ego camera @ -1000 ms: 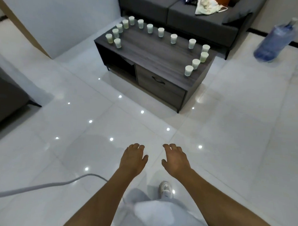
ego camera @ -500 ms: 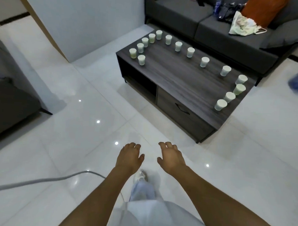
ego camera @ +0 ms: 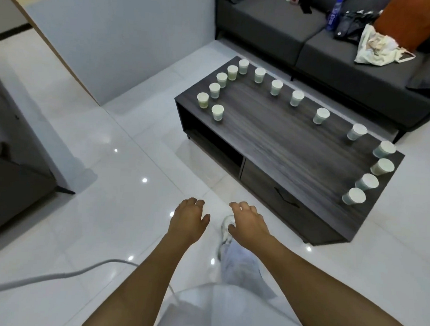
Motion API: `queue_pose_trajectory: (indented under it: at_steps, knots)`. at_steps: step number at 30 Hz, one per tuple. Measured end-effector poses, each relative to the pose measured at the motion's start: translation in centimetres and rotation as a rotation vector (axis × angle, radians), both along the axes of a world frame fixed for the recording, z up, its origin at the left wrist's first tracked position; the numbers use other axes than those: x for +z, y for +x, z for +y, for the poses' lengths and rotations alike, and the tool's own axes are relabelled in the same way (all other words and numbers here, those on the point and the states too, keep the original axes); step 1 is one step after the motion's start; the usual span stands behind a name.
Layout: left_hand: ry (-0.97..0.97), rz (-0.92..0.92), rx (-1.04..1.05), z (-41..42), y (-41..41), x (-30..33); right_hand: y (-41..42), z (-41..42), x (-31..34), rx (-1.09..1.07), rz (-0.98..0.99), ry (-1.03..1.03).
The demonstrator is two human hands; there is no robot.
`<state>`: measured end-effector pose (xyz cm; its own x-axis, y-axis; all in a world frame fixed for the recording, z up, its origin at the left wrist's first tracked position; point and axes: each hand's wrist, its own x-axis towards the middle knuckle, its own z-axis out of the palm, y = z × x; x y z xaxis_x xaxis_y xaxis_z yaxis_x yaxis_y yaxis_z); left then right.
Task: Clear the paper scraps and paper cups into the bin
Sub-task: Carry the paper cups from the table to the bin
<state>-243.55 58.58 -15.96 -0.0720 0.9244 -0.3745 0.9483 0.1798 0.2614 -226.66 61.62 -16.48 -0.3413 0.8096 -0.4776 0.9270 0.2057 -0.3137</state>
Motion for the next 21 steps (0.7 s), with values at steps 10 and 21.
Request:
queue_pose_trajectory:
  at_steps: [10, 21]
  knots:
    - [0.003, -0.017, 0.1, 19.6, -6.1, 0.2, -6.2, 21.9, 0.4, 0.074, -0.013, 0.007]
    - [-0.053, -0.078, 0.087, 35.2, -12.0, -1.2, -11.6, 37.1, -0.7, -0.017, -0.022, -0.09]
